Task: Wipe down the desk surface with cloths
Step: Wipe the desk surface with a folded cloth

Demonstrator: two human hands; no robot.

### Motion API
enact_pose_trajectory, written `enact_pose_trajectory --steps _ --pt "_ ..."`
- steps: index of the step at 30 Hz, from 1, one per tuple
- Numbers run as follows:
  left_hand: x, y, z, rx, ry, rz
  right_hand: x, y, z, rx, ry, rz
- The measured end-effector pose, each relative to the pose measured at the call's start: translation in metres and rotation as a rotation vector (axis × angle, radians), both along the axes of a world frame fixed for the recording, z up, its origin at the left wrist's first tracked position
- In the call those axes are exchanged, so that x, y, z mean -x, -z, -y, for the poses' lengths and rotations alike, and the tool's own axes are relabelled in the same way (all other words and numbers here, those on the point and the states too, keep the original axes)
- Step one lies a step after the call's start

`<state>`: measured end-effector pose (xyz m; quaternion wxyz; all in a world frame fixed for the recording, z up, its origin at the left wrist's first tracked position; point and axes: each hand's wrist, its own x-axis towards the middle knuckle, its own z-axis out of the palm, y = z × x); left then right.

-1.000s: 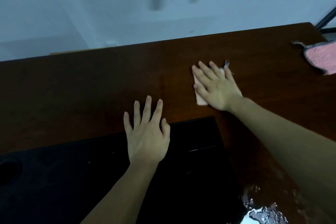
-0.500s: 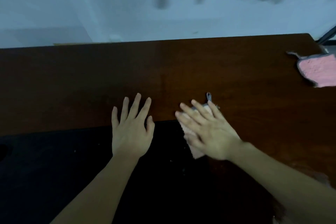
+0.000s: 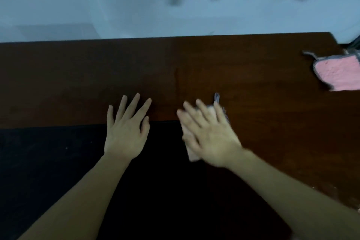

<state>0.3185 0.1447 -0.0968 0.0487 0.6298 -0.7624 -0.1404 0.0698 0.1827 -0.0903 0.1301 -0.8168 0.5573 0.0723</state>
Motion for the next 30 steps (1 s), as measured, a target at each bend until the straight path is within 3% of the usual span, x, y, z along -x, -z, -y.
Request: enact_pose_trajectory --steps 4,13,23,26,30 --pt "0.006 -0.007 -0.003 -0.002 0.025 0.076 0.022 -0.002 -0.022 -0.030 -0.043 0.045" --pt "0.059 -0.011 0.008 -0.027 0.004 -0.027 0.056 0.002 0.101 0.021 0.265 -0.023" --pt "0.102 -0.002 0.013 -0.037 -0.037 -0.017 0.055 0.002 -0.033 -0.022 0.004 0.022" --pt "0.103 -0.002 0.012 -0.035 -0.038 -0.014 0.065 0.001 -0.007 -0.011 -0.007 0.032" --pt "0.103 -0.001 0.012 -0.023 -0.042 -0.018 0.076 -0.001 0.071 0.029 0.130 0.001"
